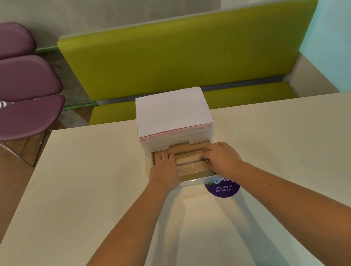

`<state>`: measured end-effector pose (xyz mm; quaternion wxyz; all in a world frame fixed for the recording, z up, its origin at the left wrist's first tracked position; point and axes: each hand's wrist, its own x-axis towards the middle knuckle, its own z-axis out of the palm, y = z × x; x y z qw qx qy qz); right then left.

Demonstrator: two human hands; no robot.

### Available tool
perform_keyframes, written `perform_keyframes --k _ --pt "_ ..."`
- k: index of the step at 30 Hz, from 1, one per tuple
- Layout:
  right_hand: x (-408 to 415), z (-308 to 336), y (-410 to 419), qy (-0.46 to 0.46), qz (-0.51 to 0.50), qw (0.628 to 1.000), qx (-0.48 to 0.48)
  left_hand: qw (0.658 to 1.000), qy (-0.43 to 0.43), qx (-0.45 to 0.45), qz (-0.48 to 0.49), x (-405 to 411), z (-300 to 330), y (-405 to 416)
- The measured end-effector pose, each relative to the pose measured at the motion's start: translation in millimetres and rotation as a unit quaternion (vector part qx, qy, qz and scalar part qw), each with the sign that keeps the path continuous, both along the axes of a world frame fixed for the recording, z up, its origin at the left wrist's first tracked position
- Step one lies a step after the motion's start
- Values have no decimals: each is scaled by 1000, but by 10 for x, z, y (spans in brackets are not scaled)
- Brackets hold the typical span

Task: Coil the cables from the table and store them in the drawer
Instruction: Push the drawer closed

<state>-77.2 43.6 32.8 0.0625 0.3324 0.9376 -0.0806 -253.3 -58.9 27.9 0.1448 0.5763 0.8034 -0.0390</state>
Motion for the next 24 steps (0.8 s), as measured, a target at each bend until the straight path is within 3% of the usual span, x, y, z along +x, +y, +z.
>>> perform_keyframes --k 12,24 --pt "14 -21 -3 -57 -15 997 56 998 -4 37 44 143 -14 30" --pt "201 -69 -133 8 -28 999 12 998 57 -1 40 264 -45 85"
